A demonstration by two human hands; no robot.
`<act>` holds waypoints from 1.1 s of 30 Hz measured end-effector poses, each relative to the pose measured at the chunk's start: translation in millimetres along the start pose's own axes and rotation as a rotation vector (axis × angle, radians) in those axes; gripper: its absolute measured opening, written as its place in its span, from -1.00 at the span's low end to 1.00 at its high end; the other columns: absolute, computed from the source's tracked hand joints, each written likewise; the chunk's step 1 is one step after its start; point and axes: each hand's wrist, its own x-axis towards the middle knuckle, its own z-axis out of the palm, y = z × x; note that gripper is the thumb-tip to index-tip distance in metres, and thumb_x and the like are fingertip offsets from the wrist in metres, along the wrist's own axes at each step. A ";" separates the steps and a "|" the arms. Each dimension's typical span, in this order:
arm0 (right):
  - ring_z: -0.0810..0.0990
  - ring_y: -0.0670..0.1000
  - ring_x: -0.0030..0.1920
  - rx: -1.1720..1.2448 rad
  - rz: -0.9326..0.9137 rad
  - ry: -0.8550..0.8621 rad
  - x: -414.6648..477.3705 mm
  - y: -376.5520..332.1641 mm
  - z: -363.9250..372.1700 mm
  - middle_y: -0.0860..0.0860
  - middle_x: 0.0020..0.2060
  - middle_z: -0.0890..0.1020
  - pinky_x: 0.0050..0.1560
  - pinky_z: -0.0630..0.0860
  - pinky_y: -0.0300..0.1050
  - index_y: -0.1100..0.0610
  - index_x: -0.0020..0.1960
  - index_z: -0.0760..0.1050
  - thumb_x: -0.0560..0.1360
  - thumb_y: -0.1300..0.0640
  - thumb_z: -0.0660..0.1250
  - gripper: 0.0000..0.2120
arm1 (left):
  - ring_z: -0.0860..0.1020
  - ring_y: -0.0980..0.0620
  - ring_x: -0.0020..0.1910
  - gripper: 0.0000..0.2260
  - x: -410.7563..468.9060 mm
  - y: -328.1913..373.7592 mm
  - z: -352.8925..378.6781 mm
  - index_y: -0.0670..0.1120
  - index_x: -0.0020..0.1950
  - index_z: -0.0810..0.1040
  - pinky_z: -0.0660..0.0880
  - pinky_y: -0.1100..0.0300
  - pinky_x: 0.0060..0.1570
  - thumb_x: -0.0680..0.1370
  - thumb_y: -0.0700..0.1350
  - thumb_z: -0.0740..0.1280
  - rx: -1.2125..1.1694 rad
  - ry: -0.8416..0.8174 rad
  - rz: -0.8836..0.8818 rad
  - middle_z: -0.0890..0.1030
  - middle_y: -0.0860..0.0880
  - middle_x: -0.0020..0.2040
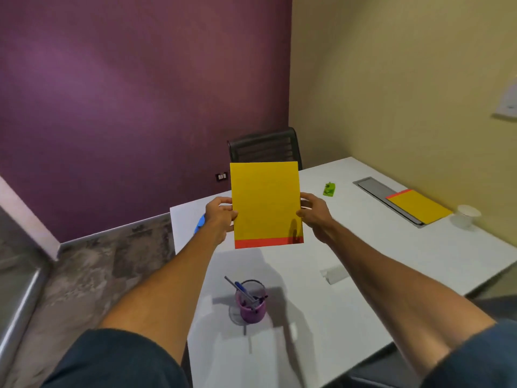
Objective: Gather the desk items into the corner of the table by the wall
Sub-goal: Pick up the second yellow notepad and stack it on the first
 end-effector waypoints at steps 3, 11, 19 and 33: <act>0.53 0.22 0.25 -0.061 -0.032 0.007 -18.2 -5.2 -36.1 0.25 0.28 0.51 -0.01 0.48 -0.04 0.29 0.42 0.33 0.52 0.50 0.18 -0.52 | 0.56 -0.08 -0.12 -0.80 -18.9 11.0 20.7 -0.14 0.16 0.46 0.56 0.01 -0.10 0.60 -0.36 0.23 0.039 -0.038 0.040 0.56 -0.16 -0.03; 0.41 0.18 0.35 -0.315 -0.227 0.271 -39.8 -32.6 -152.2 0.23 0.38 0.39 0.20 0.50 0.09 0.19 0.46 0.28 0.52 0.30 0.35 -0.45 | 0.57 -0.07 -0.14 -0.83 -68.4 44.9 103.7 -0.14 0.09 0.47 0.56 0.04 -0.17 0.59 -0.36 0.23 0.285 -0.180 0.235 0.57 -0.15 -0.01; 0.33 0.11 0.44 -0.699 -0.433 0.169 -72.2 -46.5 -287.8 0.11 0.43 0.40 0.44 0.26 0.03 0.09 0.48 0.29 0.49 0.22 0.41 -0.39 | 0.53 -0.06 0.03 -0.88 -145.7 71.8 226.3 -0.19 0.06 0.53 0.49 0.11 -0.08 0.55 -0.32 0.30 0.549 -0.216 0.523 0.58 -0.16 0.07; 0.59 0.09 -0.08 -0.243 -0.306 0.234 -89.8 2.4 -449.1 0.13 -0.11 0.64 0.02 0.58 0.06 0.14 -0.02 0.57 0.53 0.36 0.32 -0.85 | 0.46 -0.09 0.30 -0.57 -195.4 81.6 374.4 -0.17 0.26 0.47 0.45 0.12 0.13 0.43 -0.32 0.47 0.647 -0.325 0.646 0.51 -0.17 0.28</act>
